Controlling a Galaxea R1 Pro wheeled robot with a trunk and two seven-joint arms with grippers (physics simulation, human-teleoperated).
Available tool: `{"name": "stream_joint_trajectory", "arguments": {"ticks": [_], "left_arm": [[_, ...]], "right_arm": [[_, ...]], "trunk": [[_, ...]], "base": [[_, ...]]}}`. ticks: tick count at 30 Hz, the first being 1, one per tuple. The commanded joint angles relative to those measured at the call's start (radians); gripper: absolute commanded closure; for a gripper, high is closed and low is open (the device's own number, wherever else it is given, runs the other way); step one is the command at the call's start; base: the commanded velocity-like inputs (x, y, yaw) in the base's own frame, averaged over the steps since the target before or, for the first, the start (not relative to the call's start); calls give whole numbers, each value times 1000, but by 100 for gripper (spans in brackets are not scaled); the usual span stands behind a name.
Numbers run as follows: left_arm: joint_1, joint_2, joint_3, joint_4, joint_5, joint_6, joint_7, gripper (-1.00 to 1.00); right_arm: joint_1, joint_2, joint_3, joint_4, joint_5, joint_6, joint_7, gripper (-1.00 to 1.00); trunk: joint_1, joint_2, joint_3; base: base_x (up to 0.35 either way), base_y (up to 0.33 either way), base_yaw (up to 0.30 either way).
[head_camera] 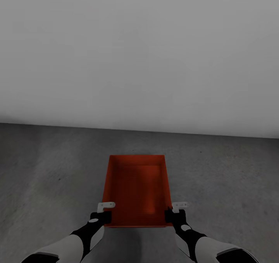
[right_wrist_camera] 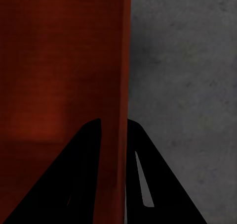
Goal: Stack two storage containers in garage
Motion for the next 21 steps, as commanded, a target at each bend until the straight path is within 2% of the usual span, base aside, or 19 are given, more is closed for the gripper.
{"name": "stream_joint_trajectory", "arguments": {"ticks": [1, 3, 21], "left_arm": [[-1, -3, 57, 0, 6, -4, 10, 100], [-1, -3, 57, 1, 6, -4, 10, 100], [-1, -3, 57, 2, 6, -4, 10, 100]], "right_arm": [[-1, 0, -15, 4, -41, -10, -7, 100], [-1, 0, -15, 4, -41, -11, -7, 100], [-1, 0, -15, 4, -41, -11, -6, 100]], "trunk": [[0, 0, -1], [0, 0, -1], [69, -126, -57]], "base": [[0, 0, 0], [0, 0, 0], [0, 0, 0]]}}
